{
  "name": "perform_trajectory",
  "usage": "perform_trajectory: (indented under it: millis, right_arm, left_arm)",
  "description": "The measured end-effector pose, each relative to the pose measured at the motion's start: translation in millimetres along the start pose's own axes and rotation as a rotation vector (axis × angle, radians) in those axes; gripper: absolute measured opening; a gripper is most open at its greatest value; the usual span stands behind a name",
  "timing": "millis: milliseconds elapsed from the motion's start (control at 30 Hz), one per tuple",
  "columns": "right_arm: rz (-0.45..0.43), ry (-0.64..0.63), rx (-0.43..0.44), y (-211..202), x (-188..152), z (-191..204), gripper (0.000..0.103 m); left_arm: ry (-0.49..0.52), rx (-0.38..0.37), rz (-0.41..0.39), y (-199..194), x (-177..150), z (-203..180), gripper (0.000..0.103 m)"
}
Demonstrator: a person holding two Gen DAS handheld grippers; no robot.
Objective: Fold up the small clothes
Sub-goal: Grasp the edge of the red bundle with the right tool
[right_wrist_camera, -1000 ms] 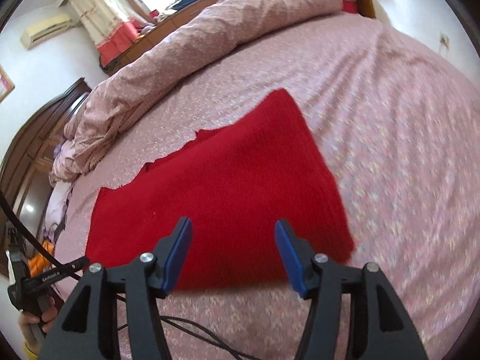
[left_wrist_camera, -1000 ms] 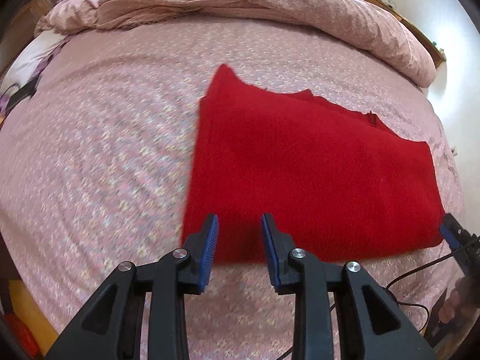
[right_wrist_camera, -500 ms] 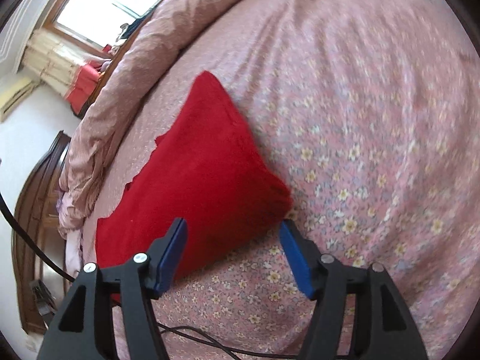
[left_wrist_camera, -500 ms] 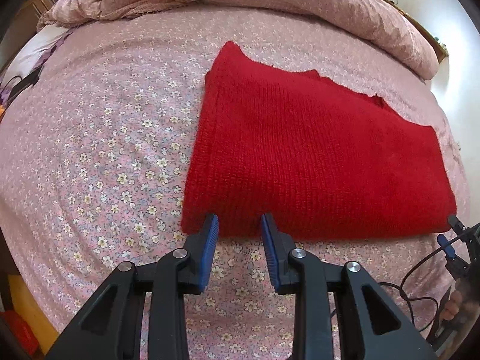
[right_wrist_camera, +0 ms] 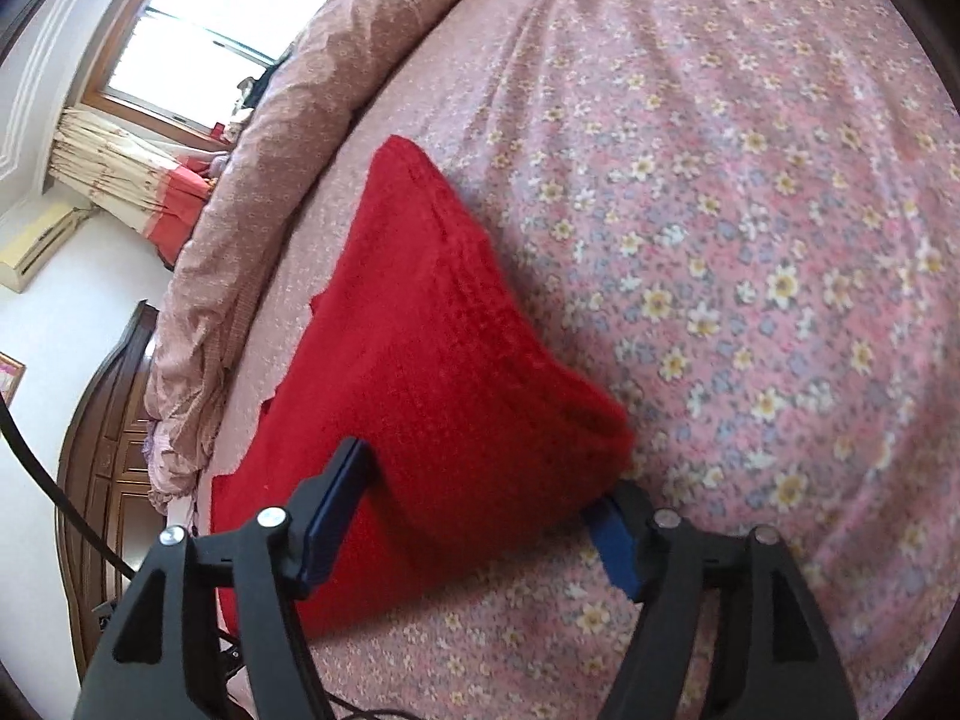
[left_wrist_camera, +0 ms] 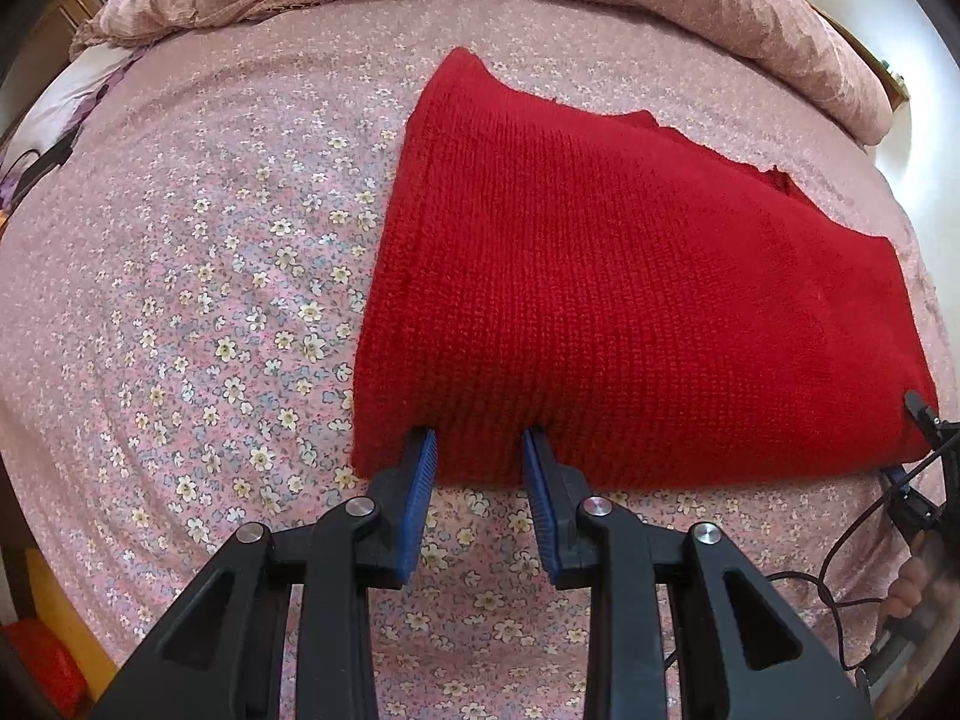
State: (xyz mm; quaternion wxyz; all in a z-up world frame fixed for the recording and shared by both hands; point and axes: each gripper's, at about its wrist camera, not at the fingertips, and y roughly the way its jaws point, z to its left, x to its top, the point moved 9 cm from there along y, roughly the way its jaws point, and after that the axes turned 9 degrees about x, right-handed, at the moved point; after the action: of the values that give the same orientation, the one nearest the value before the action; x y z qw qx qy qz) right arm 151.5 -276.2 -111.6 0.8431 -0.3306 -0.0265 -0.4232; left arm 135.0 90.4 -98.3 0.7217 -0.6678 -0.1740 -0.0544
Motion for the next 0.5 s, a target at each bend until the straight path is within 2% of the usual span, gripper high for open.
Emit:
perform_trajectory:
  millis: [200, 333, 500]
  right_arm:
    - [-0.005, -0.029, 0.007, 7, 3, 5, 0.078]
    - [-0.067, 0.066, 0.076, 9, 12, 1, 0.078]
    - [-0.075, 0.056, 0.069, 14, 13, 2, 0.075]
  left_arm:
    - [0.0, 0.001, 0.001, 3, 0, 0, 0.023]
    - [0.006, -0.001, -0.002, 3, -1, 0, 0.023]
    - [0.006, 0.001, -0.001, 4, -1, 0, 0.023]
